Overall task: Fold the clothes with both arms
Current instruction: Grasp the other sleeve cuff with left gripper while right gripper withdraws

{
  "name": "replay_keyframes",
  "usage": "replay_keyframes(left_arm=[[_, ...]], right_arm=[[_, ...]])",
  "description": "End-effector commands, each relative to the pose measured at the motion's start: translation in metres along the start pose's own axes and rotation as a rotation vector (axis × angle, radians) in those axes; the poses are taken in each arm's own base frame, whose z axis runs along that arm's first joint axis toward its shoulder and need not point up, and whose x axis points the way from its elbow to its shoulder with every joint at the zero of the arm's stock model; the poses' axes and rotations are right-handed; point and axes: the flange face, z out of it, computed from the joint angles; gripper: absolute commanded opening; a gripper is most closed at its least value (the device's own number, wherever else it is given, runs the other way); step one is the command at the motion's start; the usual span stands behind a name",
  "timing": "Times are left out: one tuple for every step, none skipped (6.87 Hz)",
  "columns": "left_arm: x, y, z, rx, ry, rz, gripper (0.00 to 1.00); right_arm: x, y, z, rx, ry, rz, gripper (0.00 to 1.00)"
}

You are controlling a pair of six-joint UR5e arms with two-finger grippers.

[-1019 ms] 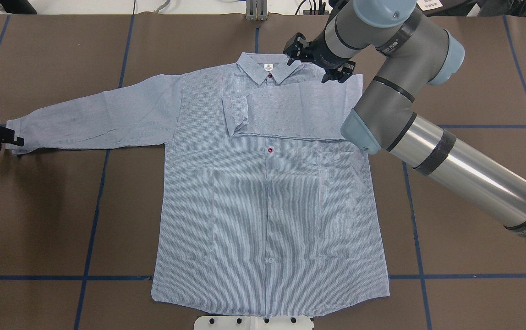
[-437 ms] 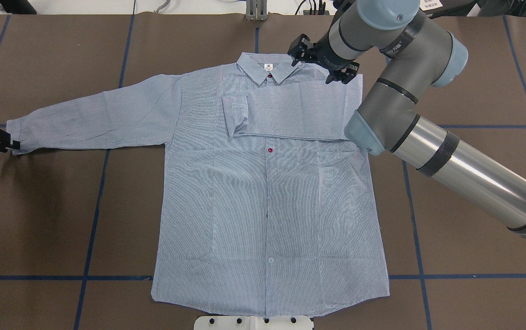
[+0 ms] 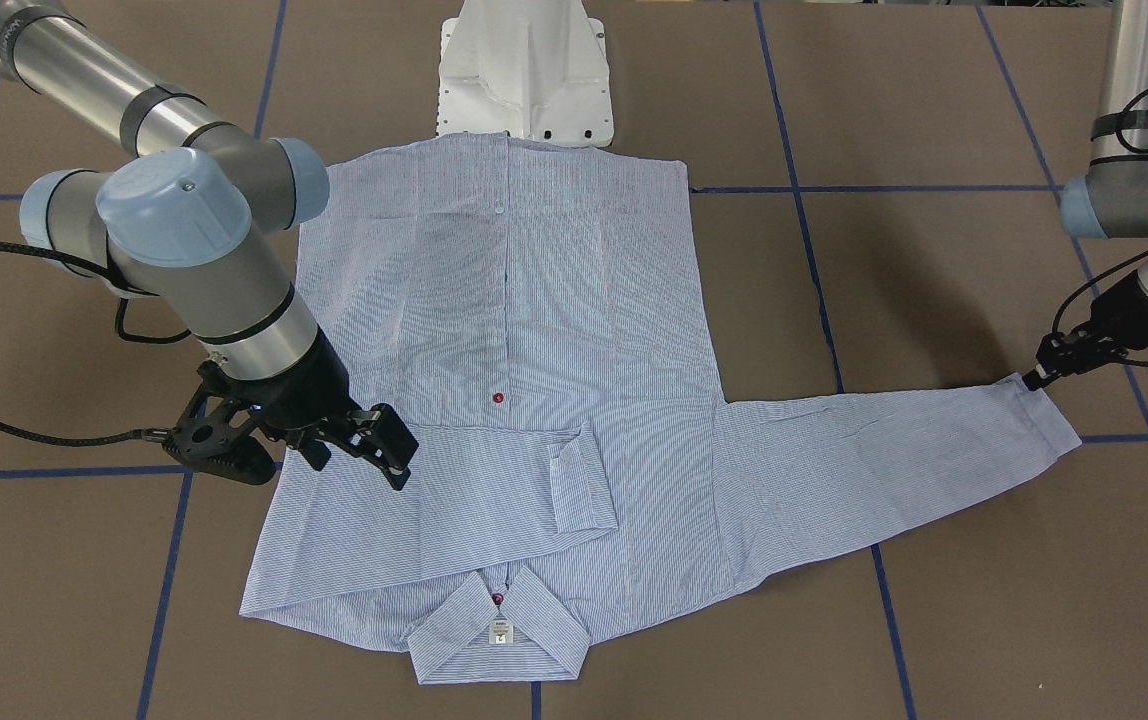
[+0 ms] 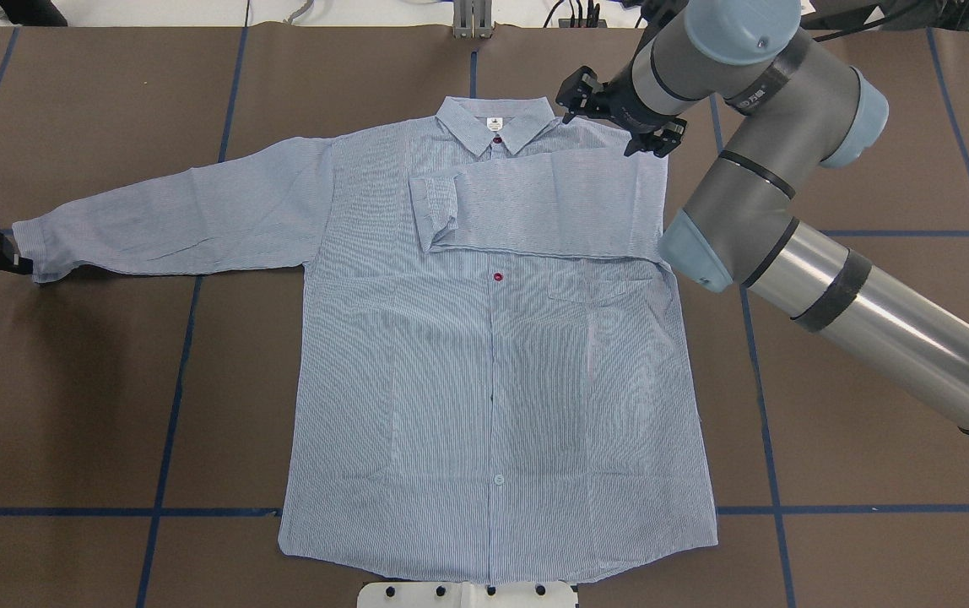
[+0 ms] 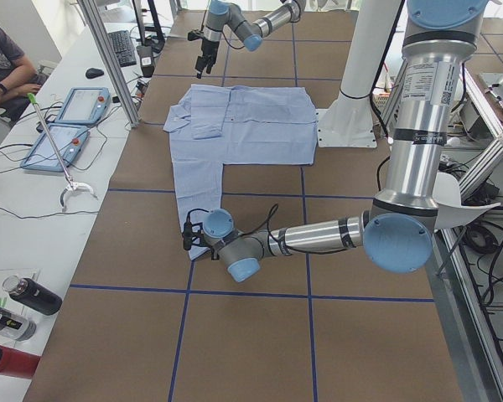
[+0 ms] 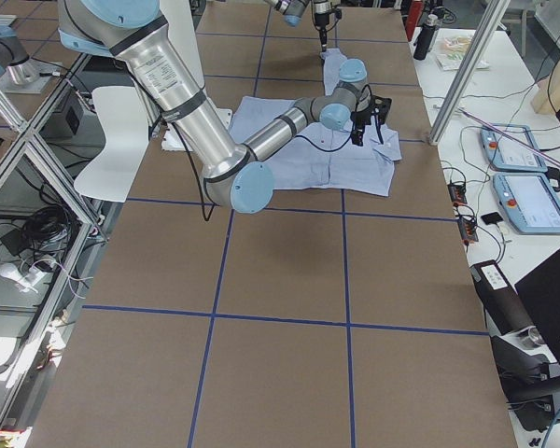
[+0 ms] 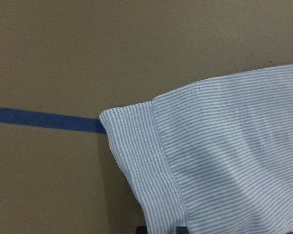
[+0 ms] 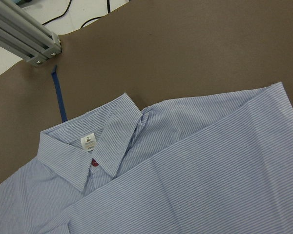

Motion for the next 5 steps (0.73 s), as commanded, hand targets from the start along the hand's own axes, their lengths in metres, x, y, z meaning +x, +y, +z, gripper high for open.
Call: replay_keyframes(left_arm=[[0.056, -0.006, -0.025, 0.016, 0.069, 0.058, 0.00], [0.111, -0.031, -0.034, 0.016, 0.097, 0.064, 0.00], [0.181, -0.064, -0.046, 0.035, 0.116, 0.072, 0.00], [0.259, -0.095, -0.063, 0.073, 0.132, 0.090, 0.00], [0.333, -0.110, -0.070, 0.084, 0.134, 0.106, 0.00]], right_arm=[[0.028, -0.011, -0.005, 0.022, 0.017, 0.015, 0.99], [0.051, -0.016, -0.009, 0.026, 0.028, 0.024, 0.99], [0.076, -0.024, -0.015, 0.031, 0.039, 0.021, 0.99], [0.103, -0.027, -0.017, 0.036, 0.057, -0.028, 0.99], [0.124, -0.033, -0.016, 0.039, 0.079, -0.044, 0.99]])
